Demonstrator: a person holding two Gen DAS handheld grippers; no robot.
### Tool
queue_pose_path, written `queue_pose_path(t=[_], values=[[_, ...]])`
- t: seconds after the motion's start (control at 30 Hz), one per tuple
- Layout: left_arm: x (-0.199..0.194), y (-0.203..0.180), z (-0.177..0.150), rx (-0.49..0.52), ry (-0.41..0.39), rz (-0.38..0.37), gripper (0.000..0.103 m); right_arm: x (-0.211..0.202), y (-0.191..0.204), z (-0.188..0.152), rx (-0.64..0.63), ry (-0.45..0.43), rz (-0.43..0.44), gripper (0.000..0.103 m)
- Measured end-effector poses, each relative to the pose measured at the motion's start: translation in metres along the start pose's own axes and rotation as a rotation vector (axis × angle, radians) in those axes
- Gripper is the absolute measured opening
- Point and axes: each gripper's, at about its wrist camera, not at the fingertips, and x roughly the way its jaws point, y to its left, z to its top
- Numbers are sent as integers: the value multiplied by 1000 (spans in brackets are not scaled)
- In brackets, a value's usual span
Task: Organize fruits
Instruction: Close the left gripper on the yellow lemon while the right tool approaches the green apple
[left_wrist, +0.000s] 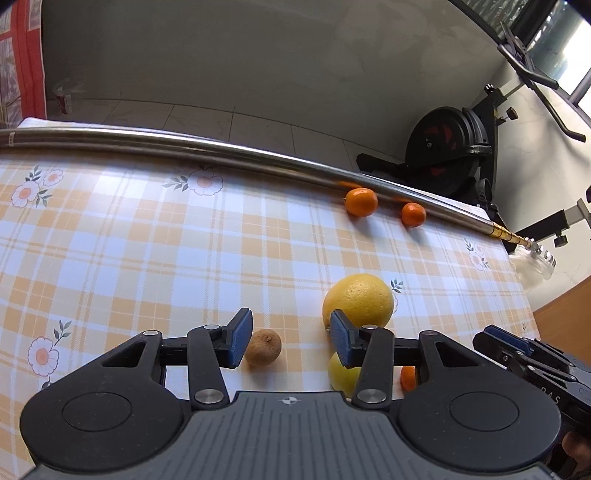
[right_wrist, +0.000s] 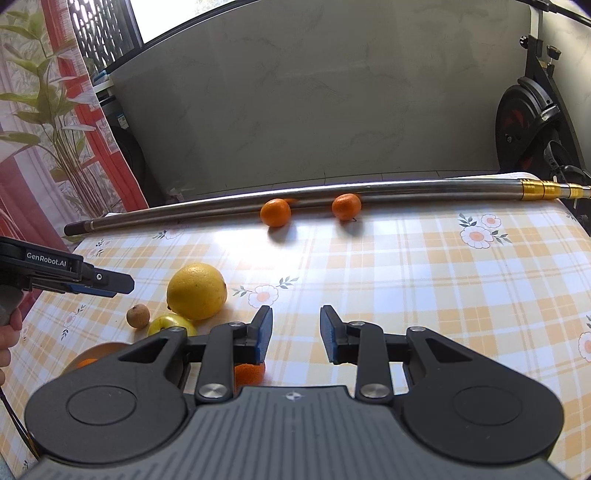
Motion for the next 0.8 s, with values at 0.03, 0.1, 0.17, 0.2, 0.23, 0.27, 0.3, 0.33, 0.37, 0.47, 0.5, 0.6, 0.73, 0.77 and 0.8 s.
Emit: queue_pose_path(t=[0.03, 0.1, 0.17, 0.2, 0.23, 0.27, 0.3, 0.33, 0.37, 0.47, 0.5, 0.6, 0.73, 0.77, 0.8], values=[[0, -4, 2, 16, -8, -8, 51, 1, 1, 0, -4, 5, 1, 32], [-1, -15, 8, 44, -21, -43, 63, 1, 4, 0, -9, 10, 2, 32], [4, -25, 13, 54, -15, -71, 80, 1, 6, 0, -16, 10, 5, 32], [8, -29, 16, 51, -7, -81, 80, 1, 6, -1, -17, 11, 5, 32], [13, -33, 18, 47, 6, -86, 80, 1, 7, -1, -18, 11, 5, 32], [19, -36, 20, 41, 24, -90, 80, 0, 7, -1, -19, 12, 2, 32], [25, -38, 21, 33, 40, -92, 80, 0, 7, -2, -18, 14, 1, 32], [31, -39, 22, 25, 51, -90, 80, -1, 7, -2, -17, 15, -1, 32], [39, -40, 22, 21, 60, -78, 80, -1, 7, -3, -16, 16, -2, 32], [54, -40, 22, 23, 74, -44, 80, -3, 6, -6, -16, 20, -1, 32], [59, -40, 22, 32, 81, -44, 80, -3, 5, -6, -15, 22, -1, 32], [67, -44, 20, 57, 96, -46, 79, -4, 3, -8, -8, 25, -2, 32], [78, -48, 17, 72, 124, -46, 77, -3, 1, -11, 11, 32, 7, 32], [80, -47, 16, 68, 126, -41, 75, -2, 1, -11, 11, 36, 11, 32], [82, -46, 15, 64, 130, -38, 73, -2, 3, -12, 7, 40, 12, 32]])
